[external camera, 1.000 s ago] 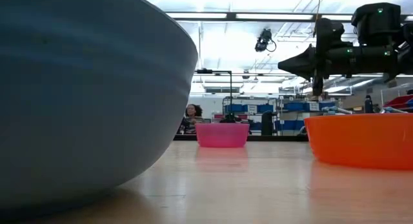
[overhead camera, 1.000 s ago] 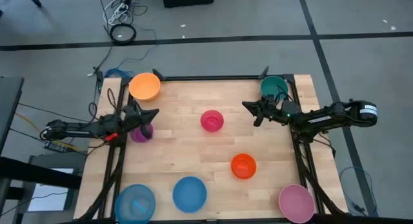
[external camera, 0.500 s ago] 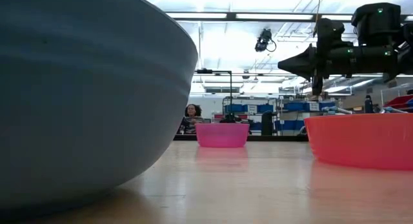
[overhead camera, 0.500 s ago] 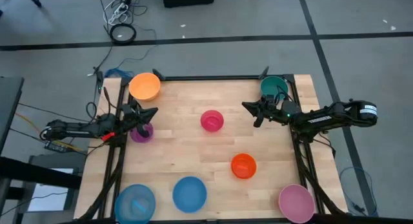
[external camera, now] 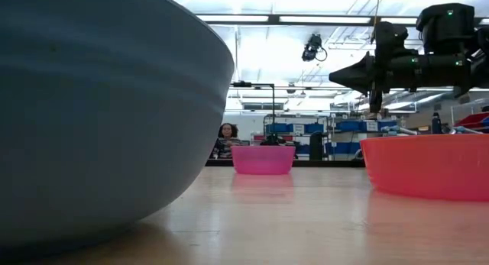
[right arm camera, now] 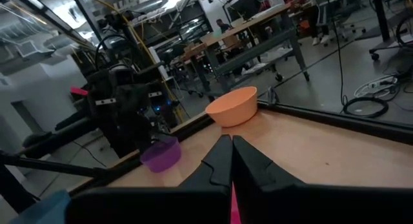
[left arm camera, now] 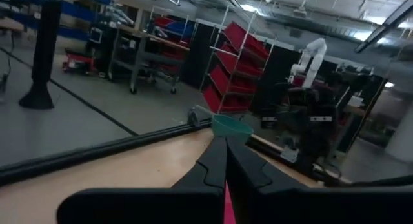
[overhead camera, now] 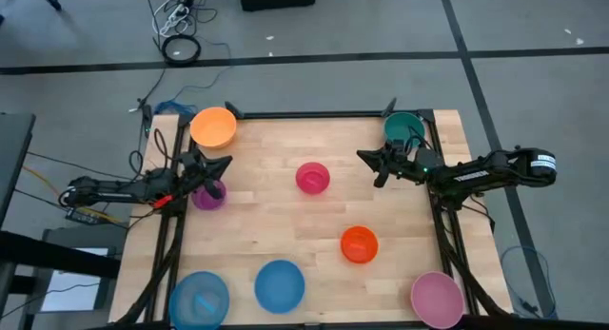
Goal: Nest bowls inside each other
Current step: Move the left blue bowl to the center of the table
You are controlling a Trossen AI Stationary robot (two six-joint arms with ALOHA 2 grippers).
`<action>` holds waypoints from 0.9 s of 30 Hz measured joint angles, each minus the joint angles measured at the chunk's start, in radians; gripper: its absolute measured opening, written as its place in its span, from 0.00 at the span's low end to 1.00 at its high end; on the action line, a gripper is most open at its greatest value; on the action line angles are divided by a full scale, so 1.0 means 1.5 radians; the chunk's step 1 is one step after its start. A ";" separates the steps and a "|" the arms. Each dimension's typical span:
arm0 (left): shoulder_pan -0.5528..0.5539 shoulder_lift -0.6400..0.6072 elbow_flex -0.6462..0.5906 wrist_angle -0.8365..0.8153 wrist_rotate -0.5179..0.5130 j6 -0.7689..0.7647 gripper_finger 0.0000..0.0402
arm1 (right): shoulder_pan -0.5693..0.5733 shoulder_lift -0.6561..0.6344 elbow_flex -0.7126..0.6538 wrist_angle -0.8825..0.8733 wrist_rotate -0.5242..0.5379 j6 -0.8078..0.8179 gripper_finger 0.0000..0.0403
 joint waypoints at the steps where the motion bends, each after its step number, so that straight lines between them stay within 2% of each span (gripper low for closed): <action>1: 0.000 0.000 0.000 0.001 0.013 -0.012 0.03 | 0.000 0.000 0.000 0.000 0.000 0.000 0.00; 3: 0.000 0.000 0.004 -0.009 0.059 -0.020 0.03 | 0.000 0.000 0.000 0.000 0.000 0.000 0.00; 6: 0.000 0.000 0.046 -0.110 0.129 -0.016 0.03 | 0.000 0.000 0.000 -0.001 0.000 0.004 0.00; 8: 0.000 0.000 0.095 -0.234 0.126 -0.001 0.03 | 0.000 0.000 0.000 0.000 0.000 0.004 0.00; 11: 0.000 0.005 0.175 -0.424 0.070 0.020 0.03 | 0.000 0.000 0.000 0.000 0.000 0.010 0.00; 12: 0.000 0.010 0.196 -0.453 0.048 0.017 0.03 | 0.000 0.000 0.000 0.000 0.000 0.010 0.00; 15: 0.001 0.015 0.222 -0.432 0.008 0.027 0.03 | 0.000 0.000 0.000 0.000 0.000 0.011 0.00; 18: 0.002 0.039 0.224 -0.438 -0.110 0.005 0.03 | 0.000 0.000 0.000 0.002 0.000 0.011 0.00; 19: 0.002 0.045 0.224 -0.419 -0.128 -0.008 0.03 | 0.000 0.000 0.000 0.003 0.000 0.011 0.00; 21: 0.001 0.054 0.224 -0.355 -0.123 -0.015 0.03 | 0.000 0.000 0.000 0.003 0.000 0.011 0.00; 23: 0.000 0.061 0.218 -0.269 -0.089 0.008 0.03 | 0.000 0.000 0.000 0.005 0.000 0.011 0.00; 27: -0.001 0.067 0.209 -0.194 -0.032 -0.005 0.03 | 0.000 0.000 0.000 0.006 0.000 0.005 0.00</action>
